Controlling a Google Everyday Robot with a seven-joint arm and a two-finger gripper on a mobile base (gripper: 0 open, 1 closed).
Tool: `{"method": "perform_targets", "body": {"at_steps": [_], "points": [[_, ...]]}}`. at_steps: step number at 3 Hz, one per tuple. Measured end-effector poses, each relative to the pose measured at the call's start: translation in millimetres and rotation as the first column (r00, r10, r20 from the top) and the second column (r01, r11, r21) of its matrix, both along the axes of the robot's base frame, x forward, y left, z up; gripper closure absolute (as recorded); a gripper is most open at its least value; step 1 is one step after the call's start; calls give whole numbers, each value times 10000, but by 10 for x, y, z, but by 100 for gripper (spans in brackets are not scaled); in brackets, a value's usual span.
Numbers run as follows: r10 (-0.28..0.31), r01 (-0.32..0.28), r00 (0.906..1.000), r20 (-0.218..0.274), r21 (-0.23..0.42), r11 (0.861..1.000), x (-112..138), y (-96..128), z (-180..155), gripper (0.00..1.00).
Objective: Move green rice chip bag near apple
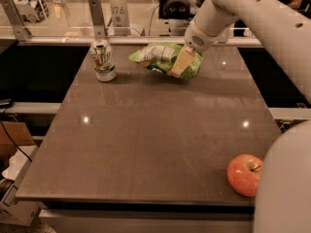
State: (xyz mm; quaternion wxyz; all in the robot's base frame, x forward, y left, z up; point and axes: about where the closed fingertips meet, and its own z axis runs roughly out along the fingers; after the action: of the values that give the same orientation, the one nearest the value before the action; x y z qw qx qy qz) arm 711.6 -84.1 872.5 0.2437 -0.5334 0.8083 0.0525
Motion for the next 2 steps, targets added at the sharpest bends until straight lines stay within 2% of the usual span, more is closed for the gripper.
{"method": "perform_targets", "body": {"at_steps": [2], "points": [[475, -475, 9989, -8, -140, 9988, -750, -379, 393, 100]]}}
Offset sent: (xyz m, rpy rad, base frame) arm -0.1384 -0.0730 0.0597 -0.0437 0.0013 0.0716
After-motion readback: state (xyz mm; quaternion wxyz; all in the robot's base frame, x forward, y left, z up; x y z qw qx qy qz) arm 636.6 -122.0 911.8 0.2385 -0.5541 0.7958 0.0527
